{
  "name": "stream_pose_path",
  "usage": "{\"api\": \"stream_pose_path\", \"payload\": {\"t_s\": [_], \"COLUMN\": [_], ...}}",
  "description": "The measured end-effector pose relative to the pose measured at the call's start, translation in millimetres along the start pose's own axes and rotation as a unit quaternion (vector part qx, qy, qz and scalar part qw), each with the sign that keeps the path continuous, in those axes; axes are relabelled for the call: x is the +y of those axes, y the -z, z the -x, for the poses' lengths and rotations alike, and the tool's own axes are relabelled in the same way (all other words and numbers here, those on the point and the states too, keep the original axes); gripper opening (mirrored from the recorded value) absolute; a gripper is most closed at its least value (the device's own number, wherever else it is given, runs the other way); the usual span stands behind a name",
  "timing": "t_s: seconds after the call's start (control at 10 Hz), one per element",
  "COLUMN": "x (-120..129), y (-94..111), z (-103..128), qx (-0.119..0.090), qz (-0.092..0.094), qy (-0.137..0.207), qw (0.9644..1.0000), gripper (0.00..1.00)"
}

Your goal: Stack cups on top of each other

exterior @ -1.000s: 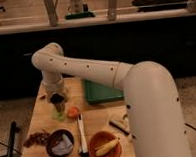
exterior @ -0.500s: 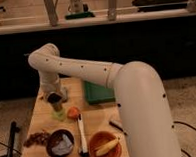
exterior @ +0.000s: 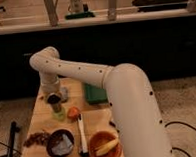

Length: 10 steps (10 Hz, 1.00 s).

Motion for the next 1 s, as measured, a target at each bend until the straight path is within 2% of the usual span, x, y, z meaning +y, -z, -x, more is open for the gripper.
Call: {"api": "stream_pose_path", "payload": {"t_s": [0.3,0.6,1.0], "x": [8.1,7.0,7.9], "y": [-12.1,-21.5,-30.5], "z": [-0.3,-0.8,1.7], "qx": [-0.012,-0.025,-0.037], "qz": [-0.005,-0.007,-0.008], "qy": [-0.006,-0.005,-0.006], "qw": [0.9999,0.9997,0.9993], "gripper": [0.02,0.29,0.70]}}
